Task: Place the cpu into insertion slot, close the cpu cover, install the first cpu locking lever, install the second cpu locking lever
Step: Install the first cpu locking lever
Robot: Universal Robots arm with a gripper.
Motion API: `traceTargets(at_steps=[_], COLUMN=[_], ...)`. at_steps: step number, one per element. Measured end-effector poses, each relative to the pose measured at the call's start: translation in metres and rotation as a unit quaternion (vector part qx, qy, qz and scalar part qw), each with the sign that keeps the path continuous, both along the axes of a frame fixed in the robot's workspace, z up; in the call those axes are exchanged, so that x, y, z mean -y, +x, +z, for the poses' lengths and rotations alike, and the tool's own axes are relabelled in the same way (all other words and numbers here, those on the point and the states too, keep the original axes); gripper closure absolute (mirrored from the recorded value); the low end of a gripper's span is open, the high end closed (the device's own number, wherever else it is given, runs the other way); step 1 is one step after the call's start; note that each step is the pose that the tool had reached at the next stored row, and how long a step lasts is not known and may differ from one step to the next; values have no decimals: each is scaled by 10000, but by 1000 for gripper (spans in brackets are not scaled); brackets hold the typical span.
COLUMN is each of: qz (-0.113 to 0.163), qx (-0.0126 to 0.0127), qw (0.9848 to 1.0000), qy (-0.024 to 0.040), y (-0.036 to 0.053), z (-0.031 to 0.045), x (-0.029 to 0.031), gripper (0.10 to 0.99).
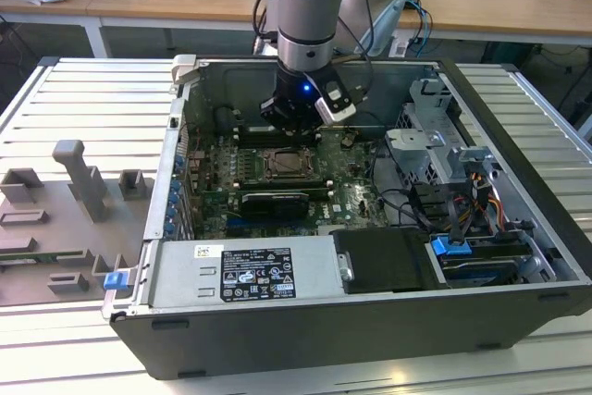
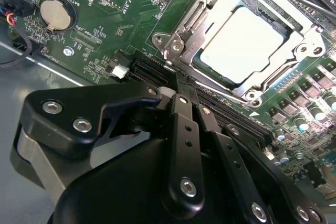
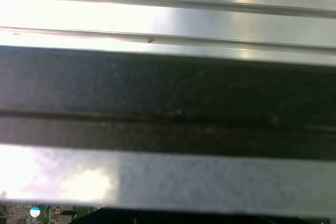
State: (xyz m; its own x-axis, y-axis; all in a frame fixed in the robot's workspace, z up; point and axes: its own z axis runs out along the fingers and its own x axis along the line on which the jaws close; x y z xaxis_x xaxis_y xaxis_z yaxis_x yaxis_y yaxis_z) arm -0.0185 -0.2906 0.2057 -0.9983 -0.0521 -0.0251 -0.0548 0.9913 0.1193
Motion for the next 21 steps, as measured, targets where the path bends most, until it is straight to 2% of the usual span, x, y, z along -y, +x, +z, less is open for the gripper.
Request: traceTargets(at_steps=[3,6,10,21], qz=[0,1,0,0], qx=[-1,-1,-1,-1], qw=[10000,10000,9999,9999], qy=[-22,-88,-118,-122], y=[0,2,3,3], z=[-2,-12,-19,-42], x=[1,1,1,1], gripper=[980,980,980,980])
